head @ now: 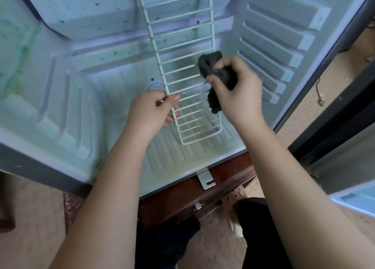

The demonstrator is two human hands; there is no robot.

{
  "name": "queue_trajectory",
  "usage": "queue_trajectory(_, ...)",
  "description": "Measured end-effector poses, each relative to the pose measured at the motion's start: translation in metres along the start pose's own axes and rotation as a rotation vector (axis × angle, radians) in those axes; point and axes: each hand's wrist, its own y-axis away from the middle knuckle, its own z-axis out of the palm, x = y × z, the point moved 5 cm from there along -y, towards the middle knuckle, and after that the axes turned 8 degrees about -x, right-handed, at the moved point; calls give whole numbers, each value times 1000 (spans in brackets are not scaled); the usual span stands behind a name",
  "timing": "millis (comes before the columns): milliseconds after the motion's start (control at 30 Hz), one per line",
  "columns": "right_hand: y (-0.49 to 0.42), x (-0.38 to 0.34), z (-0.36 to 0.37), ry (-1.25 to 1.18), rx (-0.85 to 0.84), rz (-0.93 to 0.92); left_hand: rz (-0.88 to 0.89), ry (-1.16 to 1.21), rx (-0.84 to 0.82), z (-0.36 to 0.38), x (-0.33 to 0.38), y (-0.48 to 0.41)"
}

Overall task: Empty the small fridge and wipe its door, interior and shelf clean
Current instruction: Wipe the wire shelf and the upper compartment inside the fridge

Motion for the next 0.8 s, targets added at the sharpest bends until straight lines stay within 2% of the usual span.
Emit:
queue_trajectory(233, 33, 46, -3, 220, -124, 138, -8, -5, 3, 1, -2, -2)
queue_trajectory(367, 33, 57, -7, 100, -200, 244, 5, -19, 38, 2, -2, -2)
queue_trajectory(467, 19, 46, -11, -67, -104, 264, 68, -102, 177, -2, 4, 2)
queue_trajectory(533, 13, 39, -6, -144, -108, 261, 117, -135, 267, -9, 13, 5)
queue_trajectory(667, 8, 30, 6, -50, -224, 204, 162, -96, 336, -20, 21, 6)
queue_trajectory(800, 19, 20, 6, -11, -128, 163, 149, -103, 375, -24, 22, 9)
